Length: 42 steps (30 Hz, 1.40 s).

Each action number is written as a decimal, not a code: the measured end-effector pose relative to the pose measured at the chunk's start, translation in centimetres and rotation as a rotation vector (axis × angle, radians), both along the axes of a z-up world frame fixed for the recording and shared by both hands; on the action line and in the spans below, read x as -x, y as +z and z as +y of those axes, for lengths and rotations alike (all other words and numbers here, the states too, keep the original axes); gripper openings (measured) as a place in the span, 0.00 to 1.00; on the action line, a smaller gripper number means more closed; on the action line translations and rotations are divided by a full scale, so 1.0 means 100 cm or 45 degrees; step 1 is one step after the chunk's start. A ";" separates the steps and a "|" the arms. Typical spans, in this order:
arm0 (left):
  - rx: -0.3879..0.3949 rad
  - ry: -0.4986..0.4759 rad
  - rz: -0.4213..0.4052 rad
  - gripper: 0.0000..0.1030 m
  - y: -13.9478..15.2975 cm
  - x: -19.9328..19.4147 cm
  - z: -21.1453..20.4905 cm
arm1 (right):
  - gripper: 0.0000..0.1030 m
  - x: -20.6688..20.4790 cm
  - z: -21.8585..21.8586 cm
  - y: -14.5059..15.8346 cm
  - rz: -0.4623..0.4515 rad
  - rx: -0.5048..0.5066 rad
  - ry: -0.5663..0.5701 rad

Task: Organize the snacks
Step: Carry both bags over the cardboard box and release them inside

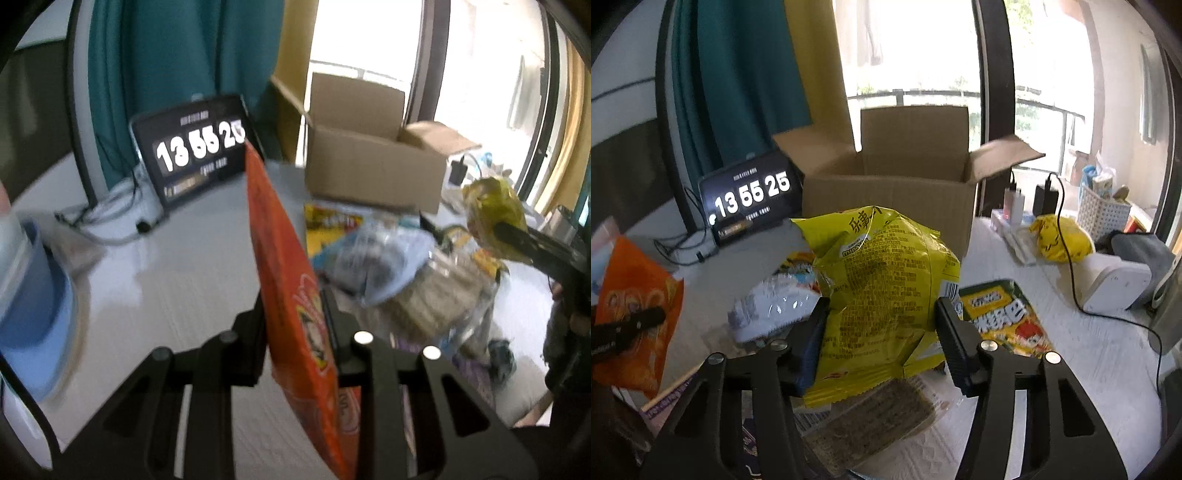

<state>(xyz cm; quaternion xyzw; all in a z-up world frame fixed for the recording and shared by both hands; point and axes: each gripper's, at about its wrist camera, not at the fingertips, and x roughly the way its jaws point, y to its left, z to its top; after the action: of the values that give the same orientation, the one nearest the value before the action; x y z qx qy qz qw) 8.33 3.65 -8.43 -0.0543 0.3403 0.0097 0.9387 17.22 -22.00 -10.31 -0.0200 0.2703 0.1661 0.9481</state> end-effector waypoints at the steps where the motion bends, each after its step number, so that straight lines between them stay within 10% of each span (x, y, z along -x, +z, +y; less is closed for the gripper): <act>1: -0.009 0.001 -0.024 0.26 0.006 -0.004 0.001 | 0.57 0.000 -0.002 0.003 -0.013 -0.009 -0.001; 19: -0.005 -0.096 -0.416 0.26 0.082 -0.086 -0.015 | 0.57 -0.033 -0.015 0.048 -0.199 0.004 -0.033; 42: -0.108 -0.077 -0.564 0.26 0.106 -0.230 -0.027 | 0.57 -0.162 -0.009 0.084 -0.287 -0.013 -0.043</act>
<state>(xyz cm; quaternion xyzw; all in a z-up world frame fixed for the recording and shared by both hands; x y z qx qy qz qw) 31.37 0.92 2.18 -0.0054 0.1268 -0.0162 0.9918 33.41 -22.95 -1.95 -0.0292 0.1612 0.1481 0.9753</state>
